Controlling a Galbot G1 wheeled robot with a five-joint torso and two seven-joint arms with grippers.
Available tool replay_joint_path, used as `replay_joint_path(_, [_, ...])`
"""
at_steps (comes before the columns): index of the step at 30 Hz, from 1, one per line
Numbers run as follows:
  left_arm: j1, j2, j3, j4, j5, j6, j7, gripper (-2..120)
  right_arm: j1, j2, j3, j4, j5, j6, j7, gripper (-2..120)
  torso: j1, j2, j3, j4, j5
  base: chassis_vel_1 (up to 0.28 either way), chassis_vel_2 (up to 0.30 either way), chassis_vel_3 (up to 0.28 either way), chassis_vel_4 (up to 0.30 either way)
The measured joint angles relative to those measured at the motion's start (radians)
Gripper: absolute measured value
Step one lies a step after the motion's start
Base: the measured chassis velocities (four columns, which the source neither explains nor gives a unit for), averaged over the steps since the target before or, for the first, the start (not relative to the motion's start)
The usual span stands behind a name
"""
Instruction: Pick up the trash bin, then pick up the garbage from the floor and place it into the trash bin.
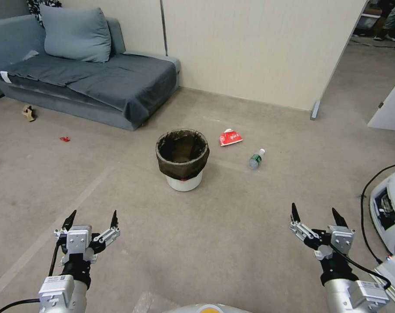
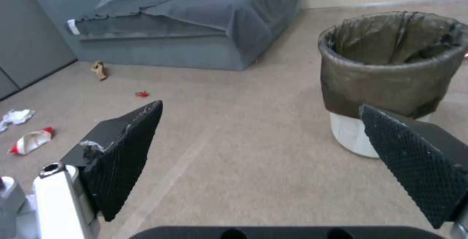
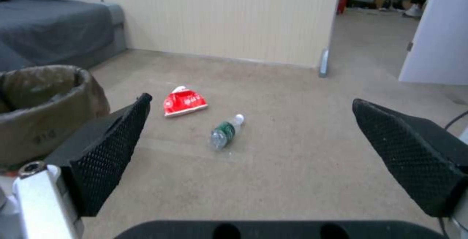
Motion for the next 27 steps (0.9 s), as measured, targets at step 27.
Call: replay_joint_path(27, [-0.003, -0.001, 0.002, 0.007, 0.0, -0.002, 0.001, 100, 0.002, 0.0, 0.0, -0.008, -0.001, 0.009, -0.008, 100, 0.0, 0.0, 0.0, 0.0, 0.0, -0.172, 0.17, 0.167, -0.169])
